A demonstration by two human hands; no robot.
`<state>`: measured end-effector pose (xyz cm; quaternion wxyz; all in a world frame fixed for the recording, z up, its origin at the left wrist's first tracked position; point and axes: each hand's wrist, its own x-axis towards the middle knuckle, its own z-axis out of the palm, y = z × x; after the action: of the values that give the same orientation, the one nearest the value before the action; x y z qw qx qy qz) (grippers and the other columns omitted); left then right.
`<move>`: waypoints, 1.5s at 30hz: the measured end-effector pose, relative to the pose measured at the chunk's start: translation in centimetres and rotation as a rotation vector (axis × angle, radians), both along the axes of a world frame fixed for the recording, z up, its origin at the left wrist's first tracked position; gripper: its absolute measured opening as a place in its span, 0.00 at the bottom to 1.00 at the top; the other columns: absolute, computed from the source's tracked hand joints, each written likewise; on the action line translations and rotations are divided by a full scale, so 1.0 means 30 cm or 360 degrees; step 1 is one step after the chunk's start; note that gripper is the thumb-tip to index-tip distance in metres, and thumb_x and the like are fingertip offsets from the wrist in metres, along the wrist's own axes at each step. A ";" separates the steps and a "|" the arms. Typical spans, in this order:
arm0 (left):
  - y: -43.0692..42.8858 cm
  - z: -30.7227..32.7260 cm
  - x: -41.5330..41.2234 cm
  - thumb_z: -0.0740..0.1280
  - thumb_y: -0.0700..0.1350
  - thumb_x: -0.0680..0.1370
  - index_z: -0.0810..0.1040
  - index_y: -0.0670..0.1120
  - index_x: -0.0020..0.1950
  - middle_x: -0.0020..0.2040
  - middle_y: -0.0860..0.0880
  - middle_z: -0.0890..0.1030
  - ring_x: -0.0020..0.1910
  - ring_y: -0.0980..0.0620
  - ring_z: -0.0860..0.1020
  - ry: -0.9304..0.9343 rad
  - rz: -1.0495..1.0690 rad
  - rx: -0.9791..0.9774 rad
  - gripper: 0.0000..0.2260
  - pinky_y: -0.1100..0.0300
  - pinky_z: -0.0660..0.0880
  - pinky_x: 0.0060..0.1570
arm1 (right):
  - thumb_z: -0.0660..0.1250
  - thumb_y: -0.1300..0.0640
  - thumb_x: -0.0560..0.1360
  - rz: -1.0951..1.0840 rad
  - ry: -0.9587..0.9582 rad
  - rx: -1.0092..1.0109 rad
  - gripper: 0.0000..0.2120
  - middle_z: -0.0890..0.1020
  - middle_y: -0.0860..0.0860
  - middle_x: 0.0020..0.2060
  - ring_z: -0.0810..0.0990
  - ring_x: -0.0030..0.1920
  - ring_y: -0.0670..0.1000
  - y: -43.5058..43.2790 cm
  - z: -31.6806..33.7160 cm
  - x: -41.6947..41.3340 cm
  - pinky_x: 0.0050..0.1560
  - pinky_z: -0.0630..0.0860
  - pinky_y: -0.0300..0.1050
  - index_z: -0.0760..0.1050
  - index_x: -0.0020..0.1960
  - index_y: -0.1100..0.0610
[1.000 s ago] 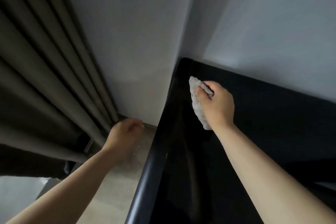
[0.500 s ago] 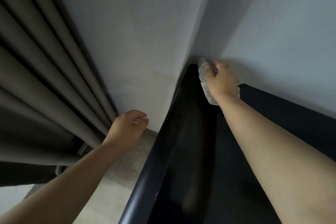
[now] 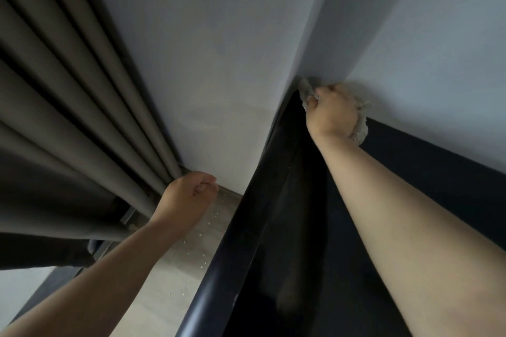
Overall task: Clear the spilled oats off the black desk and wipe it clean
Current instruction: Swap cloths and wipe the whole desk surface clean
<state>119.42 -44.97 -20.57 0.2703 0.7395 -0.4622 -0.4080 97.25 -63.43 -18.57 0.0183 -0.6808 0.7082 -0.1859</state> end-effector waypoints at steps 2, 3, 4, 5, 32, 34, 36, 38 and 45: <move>0.013 -0.004 0.004 0.66 0.42 0.76 0.80 0.52 0.48 0.40 0.54 0.82 0.44 0.54 0.79 0.0015 0.0022 0.0020 0.06 0.66 0.71 0.43 | 0.62 0.55 0.77 0.0163 0.0053 -0.0050 0.09 0.78 0.54 0.50 0.76 0.49 0.56 0.081 0.005 0.026 0.39 0.63 0.43 0.80 0.46 0.56; 0.022 -0.004 0.006 0.66 0.42 0.76 0.80 0.52 0.48 0.40 0.53 0.82 0.44 0.53 0.80 0.0018 0.0031 0.0029 0.06 0.64 0.72 0.44 | 0.63 0.55 0.77 0.0300 0.0071 -0.0072 0.07 0.78 0.53 0.49 0.76 0.47 0.54 0.143 0.014 0.031 0.39 0.63 0.42 0.80 0.45 0.55; 0.031 -0.004 0.010 0.66 0.42 0.76 0.80 0.52 0.48 0.40 0.53 0.82 0.44 0.52 0.80 0.0011 0.0039 0.0033 0.06 0.62 0.73 0.46 | 0.64 0.55 0.76 0.0440 0.0078 -0.0086 0.06 0.78 0.51 0.48 0.75 0.46 0.52 0.211 0.026 0.034 0.39 0.63 0.41 0.80 0.44 0.54; 0.042 -0.003 0.014 0.66 0.41 0.76 0.81 0.51 0.49 0.40 0.52 0.82 0.44 0.52 0.80 0.0000 0.0038 0.0037 0.06 0.61 0.72 0.47 | 0.65 0.55 0.75 0.0556 0.0070 -0.0078 0.06 0.78 0.50 0.48 0.75 0.44 0.50 0.284 0.039 0.038 0.39 0.63 0.40 0.80 0.44 0.54; 0.277 0.049 0.086 0.65 0.50 0.71 0.78 0.58 0.43 0.43 0.55 0.83 0.43 0.62 0.79 0.0211 -0.0121 0.0102 0.04 0.66 0.72 0.44 | 0.65 0.49 0.76 0.0029 -0.0369 -0.0164 0.10 0.77 0.53 0.46 0.77 0.40 0.55 0.471 0.111 0.022 0.37 0.70 0.44 0.79 0.43 0.54; 0.236 0.054 0.072 0.66 0.43 0.75 0.79 0.56 0.46 0.43 0.56 0.83 0.45 0.61 0.79 0.0175 -0.0162 0.0069 0.07 0.69 0.72 0.44 | 0.62 0.45 0.77 -0.0173 -0.0431 -0.0189 0.11 0.78 0.56 0.48 0.78 0.45 0.57 0.282 0.111 -0.013 0.41 0.70 0.45 0.78 0.45 0.52; 0.208 0.055 0.042 0.66 0.41 0.76 0.78 0.56 0.43 0.40 0.58 0.82 0.42 0.63 0.78 0.0142 -0.0221 0.0044 0.10 0.75 0.69 0.40 | 0.61 0.42 0.77 -0.0175 -0.0490 0.0004 0.16 0.79 0.55 0.52 0.79 0.50 0.56 0.115 0.094 -0.024 0.48 0.75 0.47 0.78 0.53 0.52; 0.192 0.049 0.001 0.67 0.45 0.76 0.78 0.58 0.43 0.41 0.59 0.81 0.42 0.64 0.78 0.0142 -0.0296 0.0054 0.07 0.77 0.69 0.39 | 0.61 0.43 0.77 -0.0033 -0.0274 0.0258 0.18 0.79 0.55 0.54 0.78 0.55 0.57 0.025 0.052 -0.017 0.55 0.75 0.51 0.78 0.57 0.54; 0.165 0.033 -0.036 0.70 0.58 0.72 0.83 0.57 0.49 0.43 0.59 0.83 0.42 0.60 0.81 0.0264 -0.0302 0.0165 0.09 0.58 0.78 0.50 | 0.65 0.52 0.77 0.0453 0.0077 -0.0094 0.15 0.78 0.52 0.59 0.77 0.55 0.55 0.244 0.005 -0.007 0.49 0.73 0.45 0.78 0.62 0.54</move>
<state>118.35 -40.01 -19.59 0.2295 0.6691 -0.4844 -0.5148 97.04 -56.11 -18.43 0.0073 -0.7790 0.5989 -0.1857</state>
